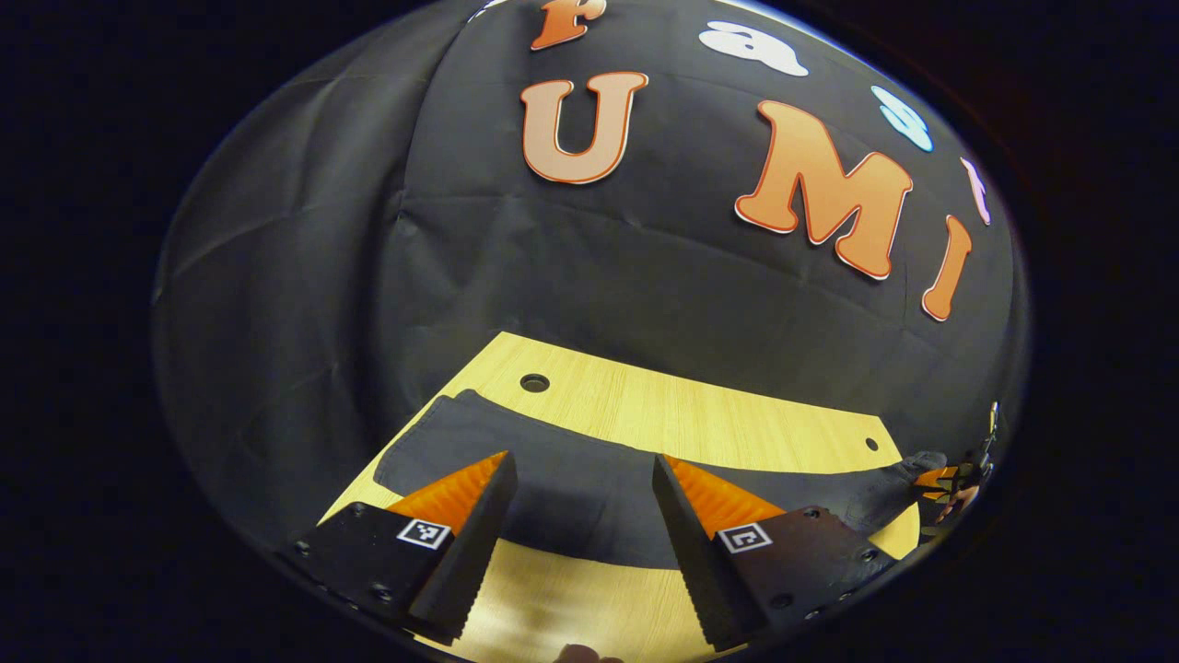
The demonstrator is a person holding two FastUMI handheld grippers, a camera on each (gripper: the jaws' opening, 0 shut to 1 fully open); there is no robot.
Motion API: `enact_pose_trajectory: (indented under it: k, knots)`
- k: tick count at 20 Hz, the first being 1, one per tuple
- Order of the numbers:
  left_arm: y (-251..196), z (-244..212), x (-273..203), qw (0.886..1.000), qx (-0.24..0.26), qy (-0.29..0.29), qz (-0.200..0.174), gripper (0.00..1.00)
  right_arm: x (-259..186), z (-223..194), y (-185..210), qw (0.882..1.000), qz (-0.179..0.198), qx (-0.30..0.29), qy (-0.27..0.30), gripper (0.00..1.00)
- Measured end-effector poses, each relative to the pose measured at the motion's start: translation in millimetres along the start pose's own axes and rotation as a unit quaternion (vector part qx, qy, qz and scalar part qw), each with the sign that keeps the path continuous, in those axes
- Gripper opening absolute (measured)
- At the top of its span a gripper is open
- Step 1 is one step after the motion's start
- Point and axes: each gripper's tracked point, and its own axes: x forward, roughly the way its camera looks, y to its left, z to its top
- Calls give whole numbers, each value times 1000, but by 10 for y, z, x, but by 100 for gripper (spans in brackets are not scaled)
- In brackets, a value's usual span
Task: Grasp the waist and the cuffs of the jeans and fold them to make the two legs overlap; first hold the waist and fold one-third of the jeans toward the cuffs, then hold the cuffs and fold the remaining one-third in the same direction to finish folding.
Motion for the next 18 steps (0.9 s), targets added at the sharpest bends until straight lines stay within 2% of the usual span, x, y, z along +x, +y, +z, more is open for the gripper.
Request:
enact_pose_trajectory:
  k: [6,15,18]
  knots:
    - [331,45,-11,1000,-7,4,-6,90,-394,-14,532,998,27,-50,-31,20]
    - [882,102,-97,999,-33,-6,14,89,-717,-488,1484,984,80,-158,-36,20]
    - [1082,95,-97,999,-39,-4,32,89,-751,-706,1764,978,92,-186,-25,20]
